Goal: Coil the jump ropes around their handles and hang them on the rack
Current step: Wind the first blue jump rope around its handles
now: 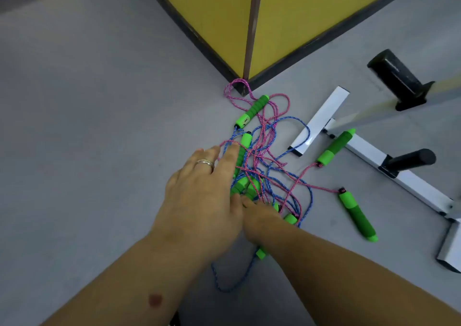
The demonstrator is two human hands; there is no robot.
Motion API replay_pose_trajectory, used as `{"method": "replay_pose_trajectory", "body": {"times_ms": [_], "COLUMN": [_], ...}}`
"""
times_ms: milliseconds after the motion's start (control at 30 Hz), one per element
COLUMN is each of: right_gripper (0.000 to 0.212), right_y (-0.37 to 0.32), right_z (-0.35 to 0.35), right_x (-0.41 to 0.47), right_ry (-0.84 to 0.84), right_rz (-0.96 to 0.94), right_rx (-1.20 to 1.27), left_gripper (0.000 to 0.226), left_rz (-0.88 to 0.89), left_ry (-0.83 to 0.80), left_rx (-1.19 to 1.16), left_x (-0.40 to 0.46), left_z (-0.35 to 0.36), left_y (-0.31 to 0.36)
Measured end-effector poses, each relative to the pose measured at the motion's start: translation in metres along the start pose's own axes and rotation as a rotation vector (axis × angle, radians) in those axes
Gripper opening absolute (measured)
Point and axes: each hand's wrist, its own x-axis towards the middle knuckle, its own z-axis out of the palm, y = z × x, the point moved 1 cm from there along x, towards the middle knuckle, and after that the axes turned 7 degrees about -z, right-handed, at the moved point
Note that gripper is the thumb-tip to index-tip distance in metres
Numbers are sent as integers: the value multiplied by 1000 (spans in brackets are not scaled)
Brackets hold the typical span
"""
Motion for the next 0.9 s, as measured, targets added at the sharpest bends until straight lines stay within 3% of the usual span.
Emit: {"method": "replay_pose_trajectory", "body": {"times_ms": [333, 467, 633, 800, 900], "right_gripper": [87, 73, 64, 33, 28], "right_y": [-9, -6, -7, -25, -45], "right_z": [-12, -26, -52, -116, -170], "right_x": [-1, -22, -71, -165, -243], "right_ry": [57, 127, 353, 709, 895], "right_rz": [75, 39, -85, -197, -238], "right_rx": [5, -1, 6, 300, 468], "left_gripper": [81, 81, 82, 83, 86], "left_rz": [-4, -10, 11, 54, 103], "left_ry": [48, 54, 96, 135, 163], "left_rx": [-21, -24, -9, -3, -41], "left_x": [7, 6, -3, -24, -46], "left_z": [-3, -7, -22, -57, -90], "left_y": [-1, 1, 13, 38, 57]}}
